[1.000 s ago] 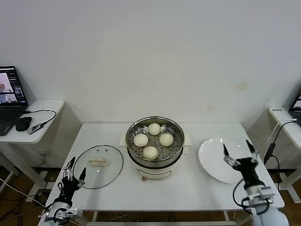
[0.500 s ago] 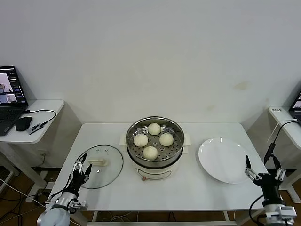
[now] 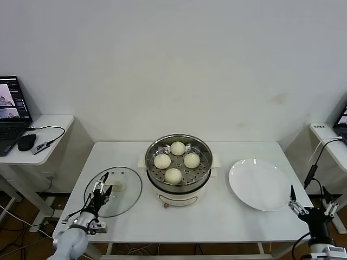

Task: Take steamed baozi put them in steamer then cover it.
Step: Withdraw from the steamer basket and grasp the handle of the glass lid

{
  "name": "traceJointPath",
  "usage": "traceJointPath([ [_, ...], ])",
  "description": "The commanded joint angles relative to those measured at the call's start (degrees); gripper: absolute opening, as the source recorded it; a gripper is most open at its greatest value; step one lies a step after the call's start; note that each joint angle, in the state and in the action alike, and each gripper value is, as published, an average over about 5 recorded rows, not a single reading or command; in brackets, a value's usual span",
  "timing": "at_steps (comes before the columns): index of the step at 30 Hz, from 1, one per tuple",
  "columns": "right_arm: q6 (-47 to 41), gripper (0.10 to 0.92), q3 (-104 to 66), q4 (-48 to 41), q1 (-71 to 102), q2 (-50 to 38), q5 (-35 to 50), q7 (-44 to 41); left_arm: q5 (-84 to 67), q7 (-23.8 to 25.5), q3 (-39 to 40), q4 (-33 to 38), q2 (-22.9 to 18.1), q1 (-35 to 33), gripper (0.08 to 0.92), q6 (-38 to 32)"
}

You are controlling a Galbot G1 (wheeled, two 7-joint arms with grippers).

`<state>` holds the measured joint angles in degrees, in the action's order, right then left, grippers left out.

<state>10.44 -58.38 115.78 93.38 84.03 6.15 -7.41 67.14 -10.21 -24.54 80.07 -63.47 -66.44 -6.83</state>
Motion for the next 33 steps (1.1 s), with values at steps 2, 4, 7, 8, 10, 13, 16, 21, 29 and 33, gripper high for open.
traceJointPath([
  [2, 0.99, 0.823, 1.19, -1.6, 0.65, 1.19, -1.95, 0.15, 0.61, -0.21, 2.58, -7.2, 0.33, 6.7, 0.823, 0.15],
  [4, 1.21, 0.823, 1.5, -2.14, 0.55, 1.34, -2.28, 0.16, 0.51, -0.21, 2.74, -7.73, 0.32, 7.37, 0.823, 0.23],
  [7, 1.37, 0.823, 1.91, -2.7, 0.39, 1.51, -2.67, 0.17, 0.38, -0.29, 2.94, -8.51, 0.24, 8.18, 0.823, 0.24],
  [8, 1.38, 0.823, 2.05, -2.82, 0.33, 1.56, -2.78, 0.17, 0.33, -0.3, 3.01, -8.73, 0.22, 8.41, 0.823, 0.22],
  [10, 1.34, 0.823, 2.22, -2.94, 0.22, 1.63, -2.9, 0.16, 0.25, -0.33, 3.12, -9.14, 0.17, 8.81, 0.823, 0.17],
  [13, 1.27, 0.823, 2.48, -3.1, 0.1, 1.64, -3.04, 0.14, 0.09, -0.38, 3.22, -9.67, 0.1, 9.27, 0.823, 0.13],
  [16, 1.27, 0.823, 2.78, -3.37, 0.0, 1.64, -3.2, 0.13, -0.21, -0.11, 3.45, -10.08, 0.15, 9.46, 0.787, 0.25],
  [21, 1.3, 0.823, 3.27, -3.7, -0.15, 1.71, -3.48, 0.13, -0.54, 0.18, 3.73, -10.71, 0.11, 9.29, 0.646, 0.27],
  [29, 1.52, 0.823, 3.63, -3.55, -0.12, 1.81, -3.83, 0.09, -4.23, -0.1, 4.27, -8.89, 0.39, 7.44, 0.42, 1.83],
  [33, 1.56, 0.823, 3.8, -3.25, -0.18, 1.85, -3.97, 0.01, -6.34, -1.02, 4.26, -5.87, 0.73, 5.63, 0.299, 3.31],
])
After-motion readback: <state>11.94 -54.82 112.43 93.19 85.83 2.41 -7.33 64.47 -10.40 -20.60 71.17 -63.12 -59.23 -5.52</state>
